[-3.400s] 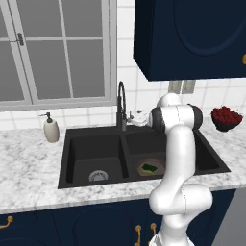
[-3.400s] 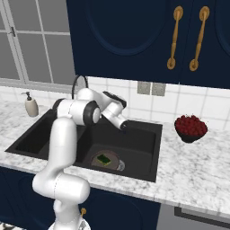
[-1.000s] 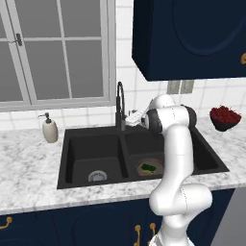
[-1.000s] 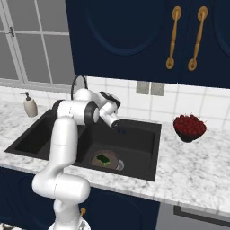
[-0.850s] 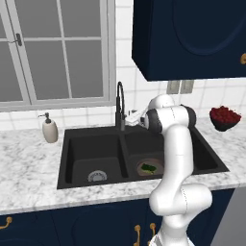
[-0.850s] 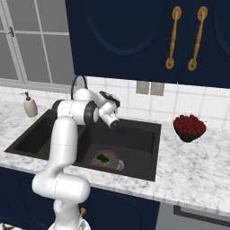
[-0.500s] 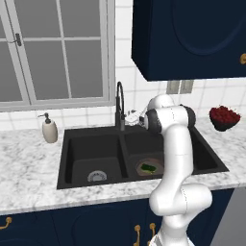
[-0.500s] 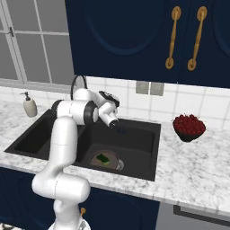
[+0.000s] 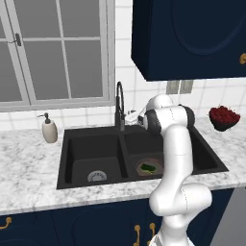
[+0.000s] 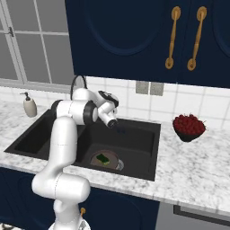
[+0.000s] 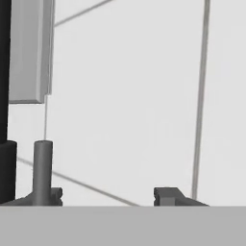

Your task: Pick the pan and sponge and place them into the sink. Then turn on the water.

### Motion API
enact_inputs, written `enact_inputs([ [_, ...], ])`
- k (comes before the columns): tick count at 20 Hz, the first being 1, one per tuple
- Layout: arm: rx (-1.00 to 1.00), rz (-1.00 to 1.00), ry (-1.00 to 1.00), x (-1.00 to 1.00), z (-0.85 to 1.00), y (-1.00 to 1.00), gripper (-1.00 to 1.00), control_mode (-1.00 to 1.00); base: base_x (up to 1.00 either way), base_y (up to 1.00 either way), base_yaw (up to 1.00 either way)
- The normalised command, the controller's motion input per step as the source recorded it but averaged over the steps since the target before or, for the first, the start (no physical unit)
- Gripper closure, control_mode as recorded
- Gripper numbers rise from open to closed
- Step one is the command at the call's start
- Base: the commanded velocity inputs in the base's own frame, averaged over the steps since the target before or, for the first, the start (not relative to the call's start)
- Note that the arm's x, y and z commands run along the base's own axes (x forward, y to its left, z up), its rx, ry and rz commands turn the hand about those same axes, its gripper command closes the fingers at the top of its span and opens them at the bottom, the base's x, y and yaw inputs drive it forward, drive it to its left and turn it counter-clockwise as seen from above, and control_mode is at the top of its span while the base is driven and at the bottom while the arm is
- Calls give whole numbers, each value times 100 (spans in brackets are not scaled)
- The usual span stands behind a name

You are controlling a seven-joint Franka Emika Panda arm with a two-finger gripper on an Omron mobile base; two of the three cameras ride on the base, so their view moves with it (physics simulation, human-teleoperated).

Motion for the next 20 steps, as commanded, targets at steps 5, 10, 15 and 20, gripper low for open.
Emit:
enact_inputs([
  [5,0,0,1,51,0,24,-100,-100,0,0,0],
  [10,0,0,0,42,0,17,-100,-100,0,0,0],
  [15,0,0,0,39,0,44,-100,-100,0,0,0],
  [20,0,0,0,45,-4,38,100,-100,0,0,0],
])
